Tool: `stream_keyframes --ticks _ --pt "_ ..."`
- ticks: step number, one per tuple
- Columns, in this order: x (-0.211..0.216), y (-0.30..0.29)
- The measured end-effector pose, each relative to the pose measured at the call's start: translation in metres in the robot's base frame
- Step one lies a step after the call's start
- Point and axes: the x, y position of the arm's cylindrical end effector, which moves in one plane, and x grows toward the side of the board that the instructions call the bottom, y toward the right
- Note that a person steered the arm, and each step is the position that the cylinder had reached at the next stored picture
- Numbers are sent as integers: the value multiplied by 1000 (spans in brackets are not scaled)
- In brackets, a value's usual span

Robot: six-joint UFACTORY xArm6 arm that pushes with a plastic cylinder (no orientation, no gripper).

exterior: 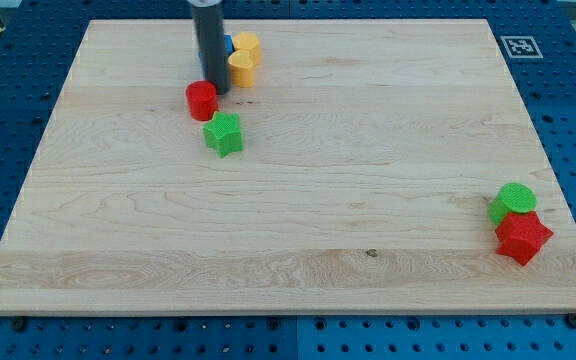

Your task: Slide the red circle along with the green star towards the center

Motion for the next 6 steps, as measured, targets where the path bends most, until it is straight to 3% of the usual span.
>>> stream_keyframes --ticks 1,3,6 --pt "1 -17" --pt "51 -17" --pt "47 -70"
